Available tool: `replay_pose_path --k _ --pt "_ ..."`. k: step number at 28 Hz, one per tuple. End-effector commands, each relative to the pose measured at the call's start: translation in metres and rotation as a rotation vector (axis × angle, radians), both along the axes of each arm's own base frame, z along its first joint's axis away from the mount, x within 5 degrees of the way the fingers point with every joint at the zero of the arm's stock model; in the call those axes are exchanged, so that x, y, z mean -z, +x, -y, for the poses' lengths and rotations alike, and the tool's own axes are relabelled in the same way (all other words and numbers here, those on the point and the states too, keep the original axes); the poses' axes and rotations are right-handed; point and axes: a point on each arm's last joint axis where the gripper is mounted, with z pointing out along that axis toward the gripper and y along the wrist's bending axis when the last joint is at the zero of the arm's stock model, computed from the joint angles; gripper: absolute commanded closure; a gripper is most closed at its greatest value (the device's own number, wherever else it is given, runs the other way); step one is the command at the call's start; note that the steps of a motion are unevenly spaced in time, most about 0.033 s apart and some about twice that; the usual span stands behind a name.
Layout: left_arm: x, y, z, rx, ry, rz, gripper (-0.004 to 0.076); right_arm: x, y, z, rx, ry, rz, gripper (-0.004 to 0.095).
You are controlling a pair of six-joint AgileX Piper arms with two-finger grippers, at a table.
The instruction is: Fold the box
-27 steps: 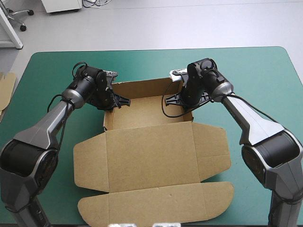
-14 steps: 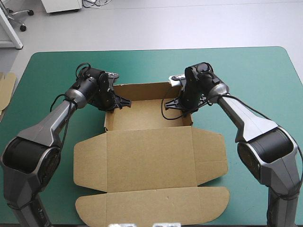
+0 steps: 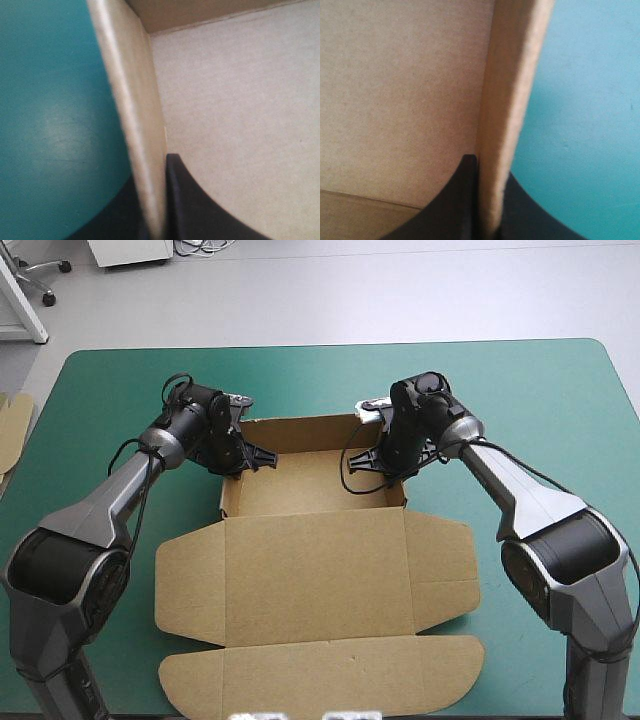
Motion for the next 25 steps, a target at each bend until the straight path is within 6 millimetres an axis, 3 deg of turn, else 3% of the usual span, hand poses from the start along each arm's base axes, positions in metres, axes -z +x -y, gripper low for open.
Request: replay_pose_path --k 1,5,16,25 --pt "-0.0276 -0.0065 0.0144 0.069 -0.092 0.084 0.0732 -0.0176 -0.0088 -0.0107 -0.095 0.078 0.019 0.0919" --pt "-0.0276 -0.0068 0.0151 0.071 -0.099 0.081 0.0662 -0.0176 -0.0088 -0.0107 -0.109 0.076 0.022 0.0854" --pt "-0.0285 -0.0073 0.0155 0.070 -0.106 0.081 0.0409 -0.0176 -0.0087 -0.0105 -0.124 0.071 0.026 0.0443" --pt "-0.0288 -0.0065 0.0158 0.070 -0.109 0.090 0.0312 -0.0177 -0.0072 -0.0080 -0.126 0.041 0.041 0.0396"
